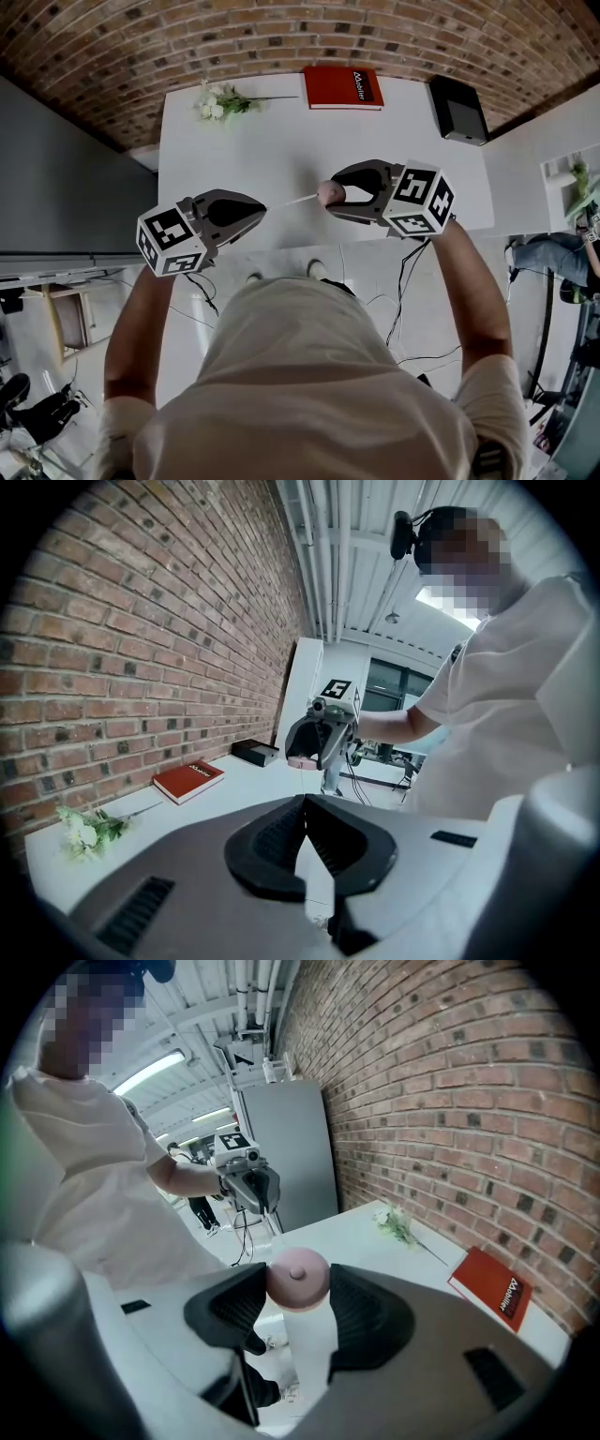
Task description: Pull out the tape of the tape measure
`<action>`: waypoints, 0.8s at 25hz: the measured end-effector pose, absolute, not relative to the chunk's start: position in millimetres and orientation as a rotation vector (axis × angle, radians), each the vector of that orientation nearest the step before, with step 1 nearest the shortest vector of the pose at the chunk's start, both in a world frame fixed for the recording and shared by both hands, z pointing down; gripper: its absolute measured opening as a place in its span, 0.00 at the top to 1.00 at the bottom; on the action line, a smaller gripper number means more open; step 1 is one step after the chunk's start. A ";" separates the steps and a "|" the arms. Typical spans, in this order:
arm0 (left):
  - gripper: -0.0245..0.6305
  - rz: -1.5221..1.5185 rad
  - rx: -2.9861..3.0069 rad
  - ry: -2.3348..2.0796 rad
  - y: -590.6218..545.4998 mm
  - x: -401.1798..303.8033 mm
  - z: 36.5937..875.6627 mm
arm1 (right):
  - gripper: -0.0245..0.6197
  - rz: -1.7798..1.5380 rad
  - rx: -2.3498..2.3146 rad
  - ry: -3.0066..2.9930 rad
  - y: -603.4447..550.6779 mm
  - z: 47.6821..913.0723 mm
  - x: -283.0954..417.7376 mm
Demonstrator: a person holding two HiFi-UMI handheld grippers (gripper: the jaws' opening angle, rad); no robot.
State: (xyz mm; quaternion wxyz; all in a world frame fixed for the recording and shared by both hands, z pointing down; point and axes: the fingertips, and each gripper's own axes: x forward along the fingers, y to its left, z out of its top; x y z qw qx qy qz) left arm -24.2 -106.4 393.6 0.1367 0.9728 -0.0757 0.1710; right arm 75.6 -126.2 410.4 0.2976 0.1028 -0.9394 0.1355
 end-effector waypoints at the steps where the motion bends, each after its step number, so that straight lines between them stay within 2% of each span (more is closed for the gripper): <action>1: 0.97 0.497 2.814 -0.222 -106.1 -25.1 394.5 | 0.62 0.361 0.277 -2.493 -126.7 411.6 76.4; 20: 0.97 0.557 2.776 -0.301 -112.8 -49.0 408.2 | 0.62 0.401 0.335 -2.462 -140.1 423.3 99.8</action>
